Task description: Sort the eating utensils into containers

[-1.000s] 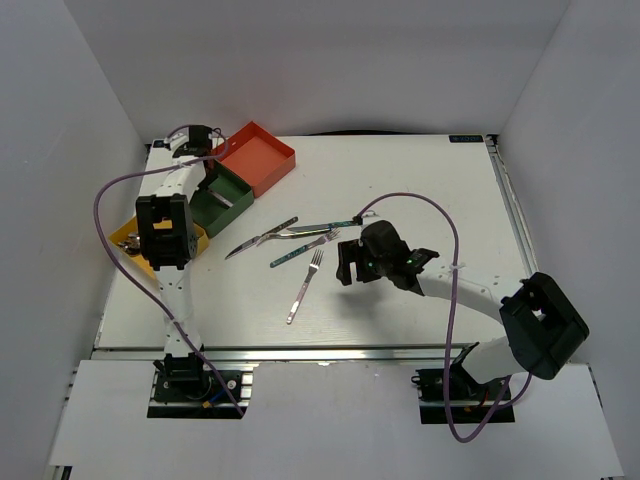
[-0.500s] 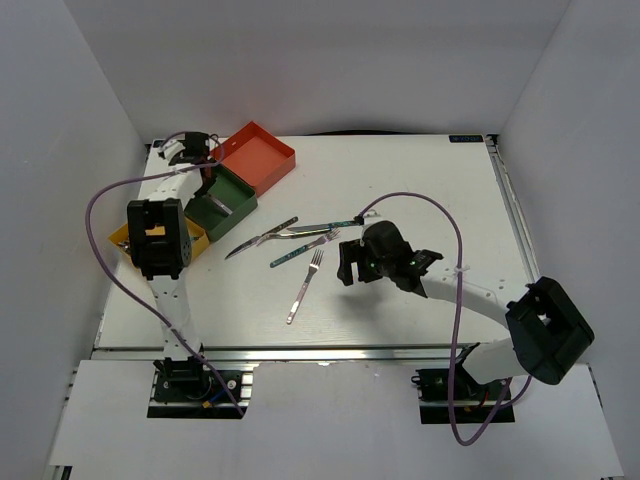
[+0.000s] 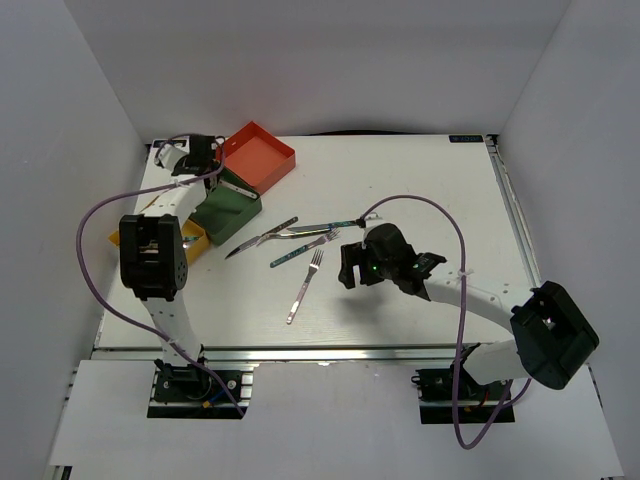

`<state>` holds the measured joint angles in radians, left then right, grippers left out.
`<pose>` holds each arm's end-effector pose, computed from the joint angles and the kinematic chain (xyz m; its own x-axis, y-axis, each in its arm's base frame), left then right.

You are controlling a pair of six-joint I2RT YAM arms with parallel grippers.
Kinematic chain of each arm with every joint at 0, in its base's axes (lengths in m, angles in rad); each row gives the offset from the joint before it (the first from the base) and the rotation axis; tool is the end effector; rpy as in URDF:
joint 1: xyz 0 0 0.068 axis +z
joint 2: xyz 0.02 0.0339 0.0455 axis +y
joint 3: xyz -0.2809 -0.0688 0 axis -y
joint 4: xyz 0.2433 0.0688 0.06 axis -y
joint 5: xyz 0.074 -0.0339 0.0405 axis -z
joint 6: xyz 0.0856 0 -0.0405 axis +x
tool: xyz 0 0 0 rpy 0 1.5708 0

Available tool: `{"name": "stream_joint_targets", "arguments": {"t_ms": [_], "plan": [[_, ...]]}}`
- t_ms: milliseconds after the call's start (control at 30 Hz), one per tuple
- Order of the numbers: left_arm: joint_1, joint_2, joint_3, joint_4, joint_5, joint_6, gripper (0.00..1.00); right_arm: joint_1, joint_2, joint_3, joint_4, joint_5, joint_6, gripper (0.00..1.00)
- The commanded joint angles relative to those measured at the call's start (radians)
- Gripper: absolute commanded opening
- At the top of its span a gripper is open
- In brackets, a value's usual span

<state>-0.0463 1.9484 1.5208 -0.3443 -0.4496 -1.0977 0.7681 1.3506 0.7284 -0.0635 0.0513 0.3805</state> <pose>0.4793 0.0150 0.2229 -0.0777 -0.7990 -0.5963 -0.7430 0.4452 -0.4998 0.2294 0.2155 0.1936 -0.6699 -0.1315 -0.7307 -0.4486 0.8559 0.2573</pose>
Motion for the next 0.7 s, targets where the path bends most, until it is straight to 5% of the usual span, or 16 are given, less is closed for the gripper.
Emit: {"name": "stream_joint_targets", "arguments": {"t_ms": [0, 167, 667], "plan": [[-0.001, -0.071, -0.094, 0.050, -0.035, -0.157, 0.12, 0.005, -0.027, -0.004, 0.028, -0.011, -0.020, 0.85], [-0.017, -0.109, -0.169, 0.088, -0.109, -0.258, 0.12, 0.005, -0.031, -0.006, 0.019, -0.016, -0.032, 0.85], [0.003, -0.080, -0.249, 0.197, -0.043, -0.409, 0.14, 0.005, -0.011, 0.011, -0.015, -0.031, -0.061, 0.84]]}}
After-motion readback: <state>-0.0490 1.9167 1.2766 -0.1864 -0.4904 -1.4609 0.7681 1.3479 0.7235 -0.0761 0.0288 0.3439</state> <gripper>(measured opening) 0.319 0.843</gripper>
